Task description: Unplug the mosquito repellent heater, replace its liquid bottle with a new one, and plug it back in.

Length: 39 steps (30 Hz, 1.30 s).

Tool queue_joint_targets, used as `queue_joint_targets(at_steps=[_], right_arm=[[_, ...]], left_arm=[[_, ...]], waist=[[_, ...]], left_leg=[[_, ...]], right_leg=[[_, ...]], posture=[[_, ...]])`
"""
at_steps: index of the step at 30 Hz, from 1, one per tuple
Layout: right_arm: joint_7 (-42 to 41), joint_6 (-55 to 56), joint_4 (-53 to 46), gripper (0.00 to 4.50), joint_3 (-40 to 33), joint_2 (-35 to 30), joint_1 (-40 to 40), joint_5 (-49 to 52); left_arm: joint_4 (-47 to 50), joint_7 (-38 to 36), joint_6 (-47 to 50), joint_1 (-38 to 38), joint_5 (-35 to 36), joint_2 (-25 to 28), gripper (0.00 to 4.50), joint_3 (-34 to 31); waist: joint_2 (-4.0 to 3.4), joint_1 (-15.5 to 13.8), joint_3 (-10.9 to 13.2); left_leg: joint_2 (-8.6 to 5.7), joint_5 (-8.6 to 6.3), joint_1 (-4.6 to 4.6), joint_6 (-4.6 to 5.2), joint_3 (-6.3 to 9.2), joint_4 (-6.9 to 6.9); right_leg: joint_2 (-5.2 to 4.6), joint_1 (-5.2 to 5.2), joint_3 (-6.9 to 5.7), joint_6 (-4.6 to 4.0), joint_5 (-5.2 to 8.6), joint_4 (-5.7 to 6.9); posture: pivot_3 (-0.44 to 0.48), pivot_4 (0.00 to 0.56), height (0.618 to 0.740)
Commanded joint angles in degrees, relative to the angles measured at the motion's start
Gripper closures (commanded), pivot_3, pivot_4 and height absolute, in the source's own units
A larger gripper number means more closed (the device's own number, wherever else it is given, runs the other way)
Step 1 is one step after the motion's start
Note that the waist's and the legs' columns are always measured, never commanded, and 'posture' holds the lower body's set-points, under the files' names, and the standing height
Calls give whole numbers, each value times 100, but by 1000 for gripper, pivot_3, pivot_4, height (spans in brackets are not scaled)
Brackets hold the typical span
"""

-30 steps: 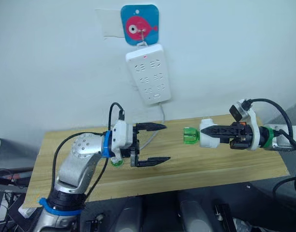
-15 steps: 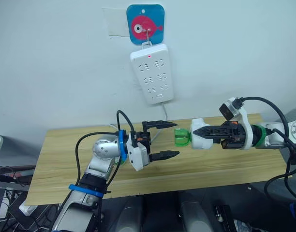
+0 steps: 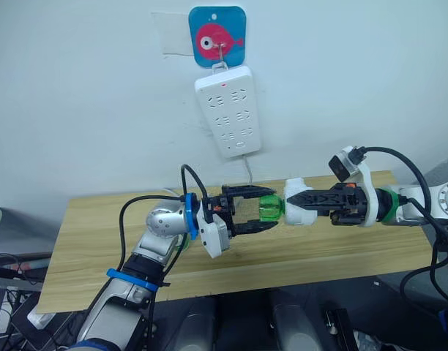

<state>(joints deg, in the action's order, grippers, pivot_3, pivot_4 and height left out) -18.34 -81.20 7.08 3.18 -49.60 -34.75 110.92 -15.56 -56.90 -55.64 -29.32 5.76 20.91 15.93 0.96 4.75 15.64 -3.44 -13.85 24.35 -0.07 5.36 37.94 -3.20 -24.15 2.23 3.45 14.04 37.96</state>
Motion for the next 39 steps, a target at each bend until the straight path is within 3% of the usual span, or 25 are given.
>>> queue_joint_targets(at_steps=[1,4,8,11,15,18,21,23,30,36,39], right_arm=[[-36,31,-196,1450,-77,-106,-2,208],[-22,30,-236,1450,-66,-159,27,208],[-22,50,-246,1450,-73,-280,31,200],[-278,-102,-317,1450,-114,-369,-1,-42],[-729,-327,-681,1450,-126,-417,61,-504],[-777,-257,-745,1450,-89,-310,50,-736],[-851,-277,-765,1450,-114,-281,88,-808],[-856,-271,-768,1450,-128,-281,117,-789],[-731,-128,-525,1450,-196,-305,168,-471],[-669,-67,-348,1450,-273,-334,319,-435],[-647,-48,-131,1450,-335,-332,336,-502]], left_arm=[[98,53,-17,-57,233,35,2235,111],[237,-49,485,-39,536,63,2235,187],[1515,-59,4615,252,2405,391,2235,339],[2219,374,7937,151,4692,900,2235,98],[1720,968,11120,-129,6690,1327,2235,-242],[995,1589,12554,-337,7662,1235,2235,-411],[485,2084,13129,-511,8261,1031,2235,-691],[632,2151,13267,-482,8165,987,2235,-761],[1301,2338,13301,-217,7882,852,57,-1145],[2364,1165,12162,-70,6377,1476,25,-1185],[3297,54,10152,385,4743,1939,25,-906]], waist=[[0,7,0],[0,7,0],[-1,36,0],[-1,72,1],[-1,113,1],[-1,131,1],[-1,130,1],[-1,129,1],[-1,95,1],[-2,70,0],[-4,74,-1]], left_leg=[[0,0,0,0,0,0],[0,0,0,0,1,0],[0,0,3,0,6,1],[3,0,7,1,23,2],[1,0,7,1,29,4],[-2,0,6,1,28,6],[-4,0,5,0,25,8],[-6,0,5,0,21,8],[-3,0,4,-1,11,7],[-3,0,4,-2,4,5],[-1,1,3,-3,-14,-2]], right_leg=[[0,0,0,0,0,0],[0,0,0,0,0,0],[1,-2,1,1,0,0],[4,-4,2,1,1,0],[12,-4,-13,4,4,3],[19,-4,-16,8,6,6],[22,-4,-15,7,6,10],[19,-6,-11,7,6,8],[6,-9,2,6,5,9],[6,-10,6,5,5,8],[5,-15,16,4,4,3]], posture=[[-173,253,740],[-173,254,740],[-177,256,740],[-177,256,740],[-173,256,740],[-171,253,740],[-172,253,740],[-173,251,740],[-180,254,740],[-196,236,740],[-194,232,740]])
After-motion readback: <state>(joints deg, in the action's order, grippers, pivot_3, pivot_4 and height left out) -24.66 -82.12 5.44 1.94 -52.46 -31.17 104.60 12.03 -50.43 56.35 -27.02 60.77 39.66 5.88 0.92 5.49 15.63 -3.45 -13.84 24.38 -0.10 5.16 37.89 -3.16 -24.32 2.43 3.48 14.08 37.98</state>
